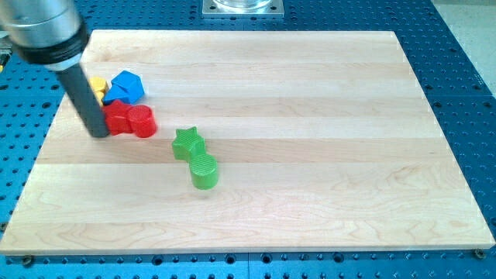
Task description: Separate the blue blocks from the yellow blocks
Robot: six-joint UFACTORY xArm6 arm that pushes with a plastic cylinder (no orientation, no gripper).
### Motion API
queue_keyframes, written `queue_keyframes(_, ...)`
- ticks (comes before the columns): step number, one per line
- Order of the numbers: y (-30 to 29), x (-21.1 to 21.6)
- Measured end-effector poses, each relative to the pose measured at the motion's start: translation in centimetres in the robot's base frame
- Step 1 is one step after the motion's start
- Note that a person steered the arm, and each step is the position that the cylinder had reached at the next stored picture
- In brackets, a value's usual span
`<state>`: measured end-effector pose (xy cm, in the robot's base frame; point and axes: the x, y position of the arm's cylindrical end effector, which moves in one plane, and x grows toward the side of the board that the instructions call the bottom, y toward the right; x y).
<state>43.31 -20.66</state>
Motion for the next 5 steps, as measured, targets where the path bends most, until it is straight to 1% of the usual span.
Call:
queue_keyframes(1,2.0,-1.3)
queue_keyframes(2,1.3,-2.1)
queue_keyframes(4,1.8,-12.0)
queue_keyframes(5,0.6,-13.9)
